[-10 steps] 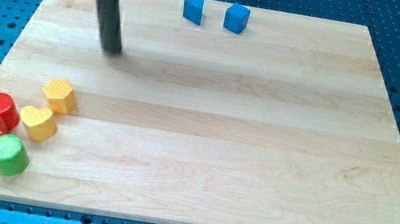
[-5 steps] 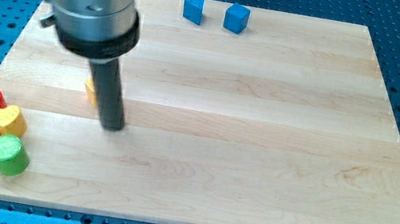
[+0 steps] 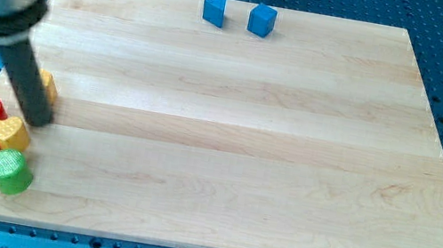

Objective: Push the yellow hexagon left to the triangle

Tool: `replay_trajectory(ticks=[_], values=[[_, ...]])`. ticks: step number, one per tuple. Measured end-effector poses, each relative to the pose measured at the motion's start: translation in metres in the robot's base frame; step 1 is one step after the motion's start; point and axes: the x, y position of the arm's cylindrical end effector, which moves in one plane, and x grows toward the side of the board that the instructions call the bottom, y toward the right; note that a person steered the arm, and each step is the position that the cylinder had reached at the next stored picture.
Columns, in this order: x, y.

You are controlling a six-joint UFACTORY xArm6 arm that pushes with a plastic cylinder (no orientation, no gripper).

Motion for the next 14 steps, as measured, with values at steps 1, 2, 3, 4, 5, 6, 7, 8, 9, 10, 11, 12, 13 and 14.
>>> replay_trajectory(ticks=[1,2,3,4,5,6,7,8,9,10,11,12,13,14], values=[[-0.054,-0.02],[-0.087,0.042],[-0.165,0.099],[-0.132,0.088],[-0.123,0.029],[-0.183,0.052],[-0.203,0.115],[-0.167,0.106],[-0.135,0.153],[-0.151,0.178],[-0.198,0.135],[-0.181,0.125],[-0.223,0.136],[-0.196,0.099]])
